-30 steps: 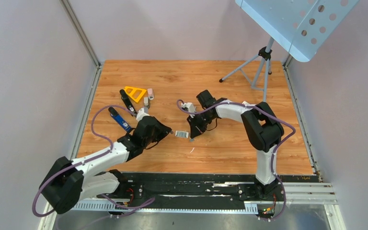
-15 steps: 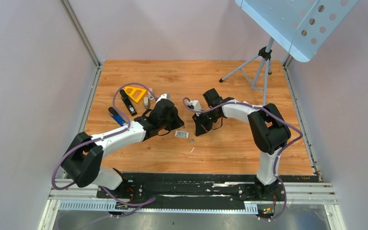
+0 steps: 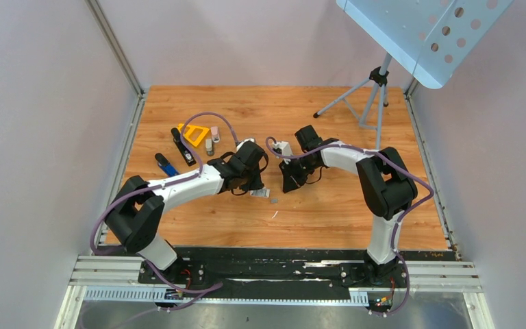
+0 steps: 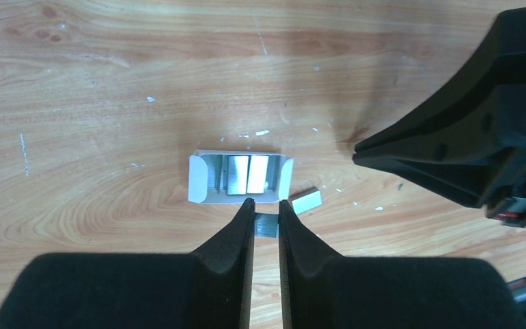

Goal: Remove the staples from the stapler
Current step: Place the staple in the staple box.

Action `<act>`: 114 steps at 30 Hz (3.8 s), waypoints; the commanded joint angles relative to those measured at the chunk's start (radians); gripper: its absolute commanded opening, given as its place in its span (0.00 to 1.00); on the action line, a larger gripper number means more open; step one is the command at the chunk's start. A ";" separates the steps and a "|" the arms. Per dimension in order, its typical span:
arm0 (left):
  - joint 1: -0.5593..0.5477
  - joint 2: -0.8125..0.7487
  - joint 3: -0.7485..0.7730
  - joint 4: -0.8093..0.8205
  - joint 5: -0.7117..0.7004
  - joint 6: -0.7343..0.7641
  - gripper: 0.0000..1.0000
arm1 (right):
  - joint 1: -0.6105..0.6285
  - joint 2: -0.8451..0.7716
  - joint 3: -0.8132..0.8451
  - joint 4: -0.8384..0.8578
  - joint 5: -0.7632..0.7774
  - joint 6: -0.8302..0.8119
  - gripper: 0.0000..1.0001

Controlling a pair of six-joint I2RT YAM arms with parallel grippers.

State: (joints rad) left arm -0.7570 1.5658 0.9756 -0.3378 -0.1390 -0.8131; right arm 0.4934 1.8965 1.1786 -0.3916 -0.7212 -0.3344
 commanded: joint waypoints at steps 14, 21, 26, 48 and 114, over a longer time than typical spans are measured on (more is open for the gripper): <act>-0.010 0.081 0.038 -0.033 -0.088 0.073 0.01 | -0.013 -0.017 -0.027 -0.001 0.001 -0.007 0.10; -0.010 0.100 0.056 -0.019 -0.080 0.083 0.01 | -0.013 -0.016 -0.028 -0.002 0.000 -0.006 0.10; -0.010 0.119 0.059 -0.012 -0.076 0.087 0.01 | -0.013 -0.016 -0.030 -0.001 0.000 -0.005 0.10; -0.010 0.153 0.071 -0.033 -0.110 0.110 0.01 | -0.014 -0.014 -0.030 0.001 -0.001 -0.004 0.10; -0.042 0.161 0.138 -0.107 -0.183 0.168 0.28 | -0.014 -0.016 -0.033 -0.001 -0.006 -0.003 0.10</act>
State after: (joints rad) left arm -0.7891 1.7584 1.0832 -0.4252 -0.2974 -0.6369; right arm 0.4896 1.8965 1.1675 -0.3847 -0.7216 -0.3340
